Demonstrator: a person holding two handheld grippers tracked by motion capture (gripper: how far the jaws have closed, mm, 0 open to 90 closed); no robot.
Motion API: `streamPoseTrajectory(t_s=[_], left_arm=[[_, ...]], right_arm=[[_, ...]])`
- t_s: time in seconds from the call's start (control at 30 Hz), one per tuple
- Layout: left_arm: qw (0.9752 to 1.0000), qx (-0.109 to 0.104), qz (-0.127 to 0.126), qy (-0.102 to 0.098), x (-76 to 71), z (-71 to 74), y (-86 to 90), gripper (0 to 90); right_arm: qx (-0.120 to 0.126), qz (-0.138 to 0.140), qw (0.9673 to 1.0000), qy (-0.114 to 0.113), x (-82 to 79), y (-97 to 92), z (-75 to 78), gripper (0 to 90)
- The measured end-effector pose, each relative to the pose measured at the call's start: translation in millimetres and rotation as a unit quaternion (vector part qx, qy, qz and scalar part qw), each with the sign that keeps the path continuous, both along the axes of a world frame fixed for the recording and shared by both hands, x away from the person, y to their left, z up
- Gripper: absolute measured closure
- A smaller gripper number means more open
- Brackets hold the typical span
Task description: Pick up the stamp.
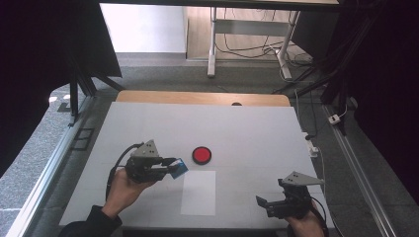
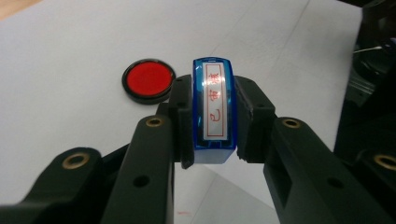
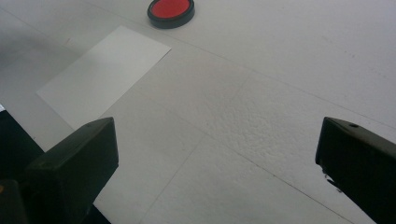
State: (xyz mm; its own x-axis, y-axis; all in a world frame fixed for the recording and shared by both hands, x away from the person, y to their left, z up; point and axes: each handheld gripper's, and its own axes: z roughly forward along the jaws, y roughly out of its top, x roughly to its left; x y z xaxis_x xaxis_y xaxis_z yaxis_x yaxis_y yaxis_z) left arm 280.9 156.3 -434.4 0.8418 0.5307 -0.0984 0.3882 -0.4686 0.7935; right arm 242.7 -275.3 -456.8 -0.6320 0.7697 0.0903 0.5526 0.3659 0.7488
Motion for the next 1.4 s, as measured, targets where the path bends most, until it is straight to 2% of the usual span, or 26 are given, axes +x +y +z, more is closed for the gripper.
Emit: streamPoseTrajectory(t_s=[0.1, 0.27, 0.33, 0.47, 0.63, 0.93, 1.17, 1.4], left_arm=[[0.9999, 0.001, -0.013, 0.000, 2.5, 5.2, -4.8, 70.9], [0.9994, -0.017, -0.030, 0.003, 6.0, 12.6, -13.1, 70.9], [0.9988, -0.030, -0.037, 0.006, 6.0, 13.6, -14.6, 70.9], [0.9980, -0.042, -0.047, 0.004, 3.6, 12.8, -13.5, 70.9], [0.9958, -0.069, -0.060, 0.007, -0.1, 10.7, -8.7, 70.9], [0.9924, -0.096, -0.076, 0.008, -3.5, 7.5, -2.2, 70.9], [0.9916, -0.101, -0.081, 0.005, -3.7, 6.9, -2.4, 70.9], [0.9903, -0.110, -0.084, 0.004, -3.4, 8.0, 0.7, 70.8]], right_arm=[[0.001, 0.001, 1.0000, -0.001, 0.1, 0.3, 0.0, 0.0], [0.000, 0.004, 1.0000, -0.004, -0.4, 0.8, 0.2, 0.0], [0.000, 0.004, 1.0000, -0.004, -0.4, 0.8, 0.3, 0.0], [0.002, 0.004, 1.0000, -0.005, -0.4, 0.6, 0.4, 0.0], [0.001, 0.007, 1.0000, -0.006, -0.6, 1.1, 0.7, 0.0], [0.006, 0.017, 0.9997, -0.017, -2.2, 1.4, 1.9, 0.0], [0.017, 0.035, 0.9989, -0.026, -3.0, 6.6, 6.2, 0.0], [0.015, 0.054, 0.9979, -0.031, -1.9, 15.7, 8.7, 0.0]])
